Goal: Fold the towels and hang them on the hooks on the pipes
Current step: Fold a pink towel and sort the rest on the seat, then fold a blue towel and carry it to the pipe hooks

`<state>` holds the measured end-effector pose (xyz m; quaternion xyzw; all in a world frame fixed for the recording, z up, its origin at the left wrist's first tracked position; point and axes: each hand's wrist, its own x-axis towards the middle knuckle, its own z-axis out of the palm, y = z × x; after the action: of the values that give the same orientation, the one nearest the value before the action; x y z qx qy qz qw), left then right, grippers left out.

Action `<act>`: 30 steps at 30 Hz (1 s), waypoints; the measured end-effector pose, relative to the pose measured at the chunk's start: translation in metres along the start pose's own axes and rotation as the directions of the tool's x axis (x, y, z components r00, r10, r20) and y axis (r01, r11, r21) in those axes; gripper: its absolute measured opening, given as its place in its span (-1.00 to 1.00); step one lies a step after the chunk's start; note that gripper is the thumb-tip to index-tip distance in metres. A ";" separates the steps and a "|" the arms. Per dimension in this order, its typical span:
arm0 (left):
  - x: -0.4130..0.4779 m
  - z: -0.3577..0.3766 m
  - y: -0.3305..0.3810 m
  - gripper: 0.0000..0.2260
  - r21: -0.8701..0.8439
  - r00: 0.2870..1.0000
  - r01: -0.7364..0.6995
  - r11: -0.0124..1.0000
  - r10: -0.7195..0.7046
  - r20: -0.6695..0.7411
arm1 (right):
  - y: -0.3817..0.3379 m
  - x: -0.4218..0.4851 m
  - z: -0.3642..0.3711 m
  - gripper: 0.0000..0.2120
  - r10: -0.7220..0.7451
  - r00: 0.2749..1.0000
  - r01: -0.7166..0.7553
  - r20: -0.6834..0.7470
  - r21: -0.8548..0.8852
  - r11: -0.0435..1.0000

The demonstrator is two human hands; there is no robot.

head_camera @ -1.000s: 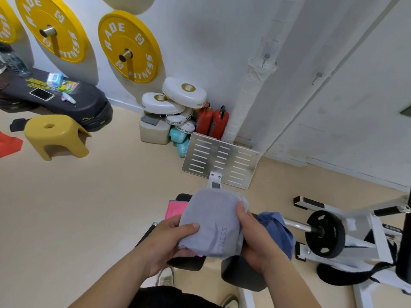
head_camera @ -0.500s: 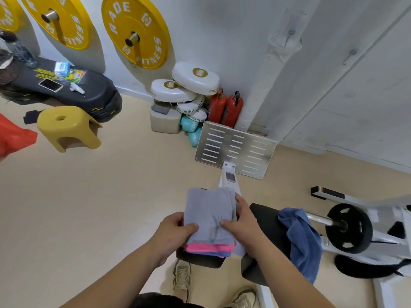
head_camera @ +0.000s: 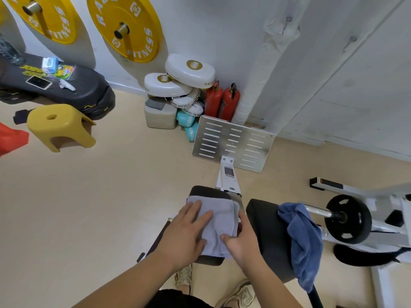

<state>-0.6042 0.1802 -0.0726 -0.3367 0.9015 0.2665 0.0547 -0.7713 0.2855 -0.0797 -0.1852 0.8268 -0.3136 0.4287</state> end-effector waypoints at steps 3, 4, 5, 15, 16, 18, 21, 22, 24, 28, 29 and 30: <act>0.007 -0.003 0.000 -0.30 0.092 0.983 0.045 0.995 -0.061 0.175 | 0.003 -0.003 -0.005 -0.15 -0.152 0.987 0.135 -0.044 -0.261 0.956; 0.009 -0.005 -0.001 -0.29 0.116 0.977 0.047 0.992 -0.069 0.200 | 0.005 -0.004 -0.008 -0.18 -0.198 0.980 0.187 -0.003 -0.309 0.932; 0.010 -0.007 -0.003 -0.29 0.127 0.974 0.046 0.991 -0.072 0.214 | 0.009 -0.004 -0.009 -0.24 -0.229 0.972 0.232 0.051 -0.346 0.909; 0.011 -0.004 0.010 -0.34 0.252 0.953 0.109 0.962 -0.173 0.248 | 0.019 0.004 -0.012 -0.41 -0.107 0.973 0.177 0.205 -0.363 0.915; 0.011 -0.007 0.014 -0.34 0.283 0.954 0.103 0.954 -0.175 0.243 | 0.017 0.002 -0.016 -0.41 -0.112 0.973 0.177 0.200 -0.346 0.921; 0.012 -0.011 0.021 -0.34 0.309 0.961 0.081 0.948 -0.156 0.227 | 0.013 -0.007 -0.024 -0.41 -0.152 0.973 0.200 0.172 -0.311 0.929; 0.018 -0.015 0.041 -0.49 0.247 0.991 -0.047 0.968 0.014 0.132 | 0.013 -0.022 -0.042 -0.47 -0.159 0.982 0.181 0.104 -0.265 0.947; 0.021 -0.015 0.051 -0.54 0.200 0.993 -0.093 0.975 0.075 0.096 | 0.016 -0.026 -0.050 -0.50 -0.141 0.987 0.157 0.080 -0.247 0.956; 0.026 -0.012 0.080 -0.54 0.097 0.989 -0.145 0.985 0.142 0.044 | 0.026 -0.032 -0.069 -0.56 -0.093 0.995 0.099 0.040 -0.233 0.968; 0.029 0.011 0.140 -0.59 -0.151 0.982 -0.148 0.977 0.164 0.097 | 0.057 -0.041 -0.120 -0.73 0.041 0.998 -0.048 -0.048 -0.145 0.988; 0.029 0.017 0.154 -0.60 -0.197 0.976 -0.143 0.970 0.171 0.136 | 0.068 -0.042 -0.133 -0.76 0.081 0.993 -0.091 -0.089 -0.120 0.989; 0.029 0.023 0.167 -0.60 -0.235 0.969 -0.120 0.965 0.165 0.184 | 0.079 -0.044 -0.147 -0.79 0.104 0.985 -0.119 -0.139 -0.104 0.987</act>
<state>-0.7350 0.2808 -0.0258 -0.2457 0.8779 0.4014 0.0886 -0.8707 0.4217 -0.0435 -0.1408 0.8789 -0.2541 0.3784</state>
